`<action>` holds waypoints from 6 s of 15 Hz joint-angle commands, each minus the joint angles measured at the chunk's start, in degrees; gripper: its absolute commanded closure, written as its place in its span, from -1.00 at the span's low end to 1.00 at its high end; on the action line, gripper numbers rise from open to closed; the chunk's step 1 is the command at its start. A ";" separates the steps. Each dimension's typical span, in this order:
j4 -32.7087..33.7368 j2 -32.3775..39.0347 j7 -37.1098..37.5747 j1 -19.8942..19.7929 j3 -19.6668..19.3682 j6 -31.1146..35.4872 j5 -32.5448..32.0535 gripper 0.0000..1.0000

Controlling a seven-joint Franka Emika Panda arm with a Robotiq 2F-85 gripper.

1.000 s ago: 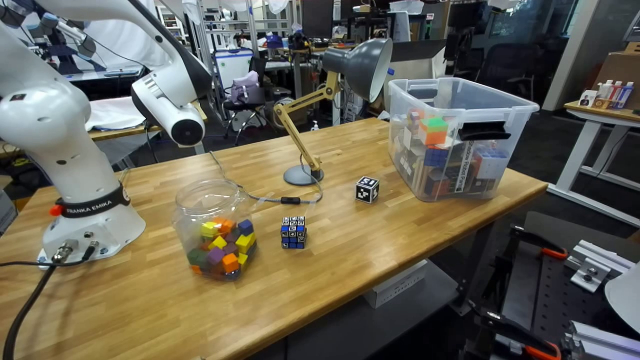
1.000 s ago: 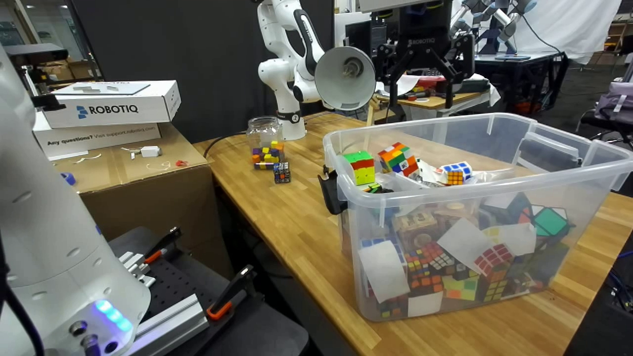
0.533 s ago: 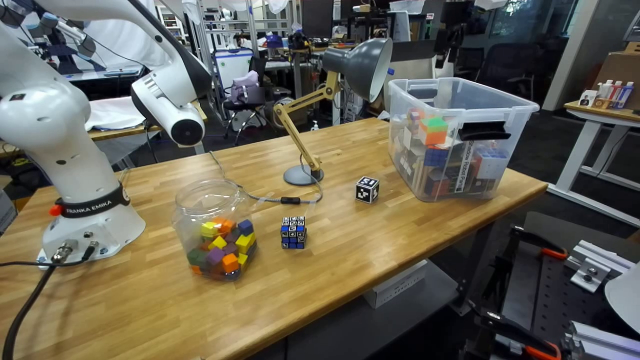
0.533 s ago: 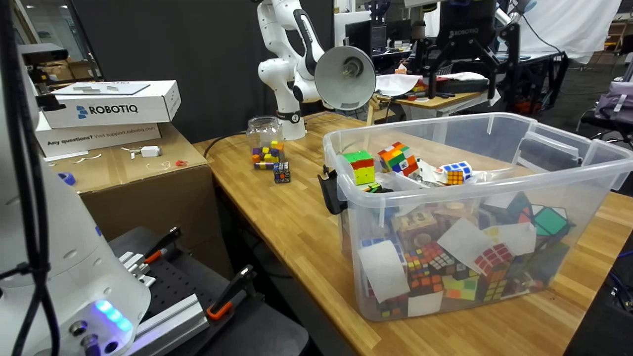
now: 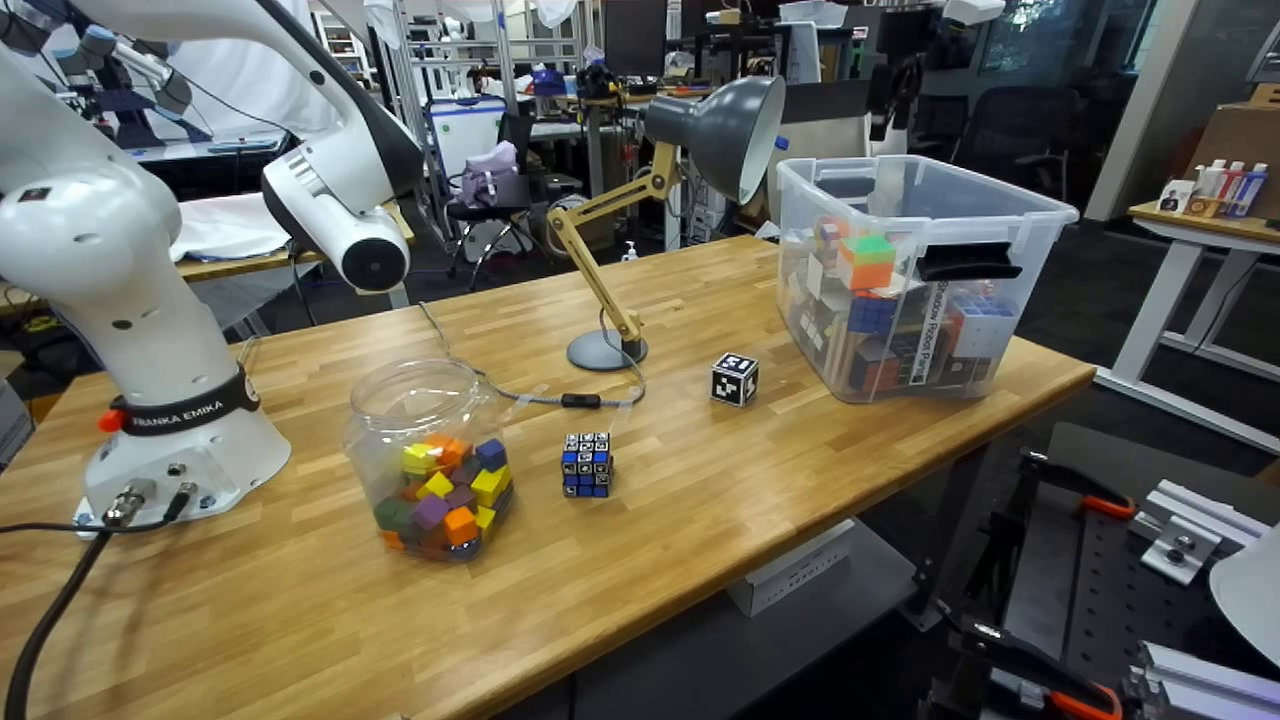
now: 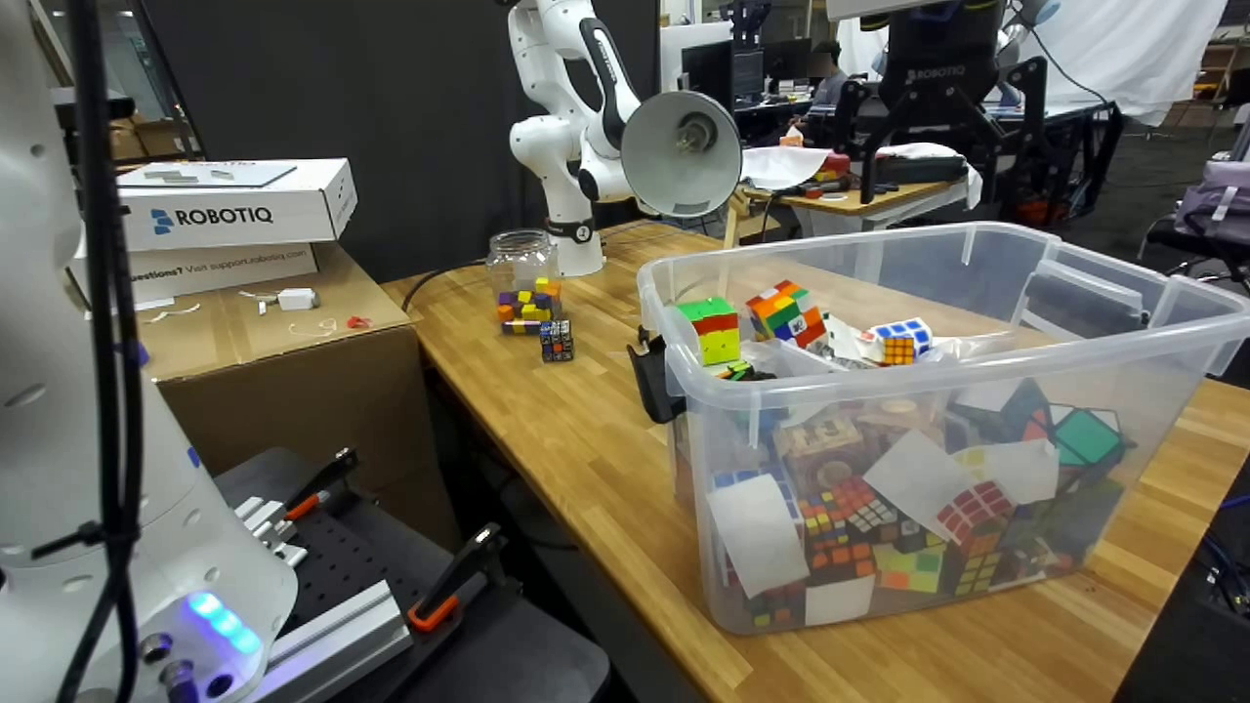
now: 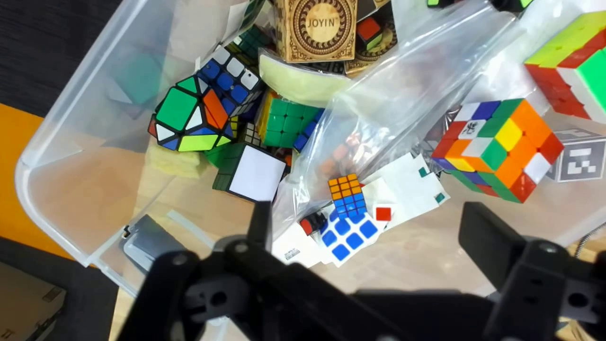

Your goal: Pick one Rubik's Cube from the box and put it on the table

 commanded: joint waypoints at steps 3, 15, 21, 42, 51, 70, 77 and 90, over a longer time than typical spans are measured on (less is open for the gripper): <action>0.39 0.02 0.35 -1.60 1.75 -0.31 -0.60 -1.00; 13.48 15.39 -4.61 -2.37 6.12 -3.93 -4.87 -1.00; 14.23 17.33 -3.91 -2.71 6.65 -2.30 -7.13 -1.00; 21.60 24.46 -9.10 -2.41 8.47 -5.52 -11.74 -1.00; 30.24 31.90 -11.62 -3.05 8.72 -9.86 -11.80 -1.00; 40.33 38.55 -14.71 -2.80 8.14 -17.11 -12.09 -1.00; 38.35 35.13 -17.65 -2.06 8.40 -13.48 -12.23 -1.00; 35.72 34.95 -19.93 -2.12 8.73 -15.27 -10.82 -1.00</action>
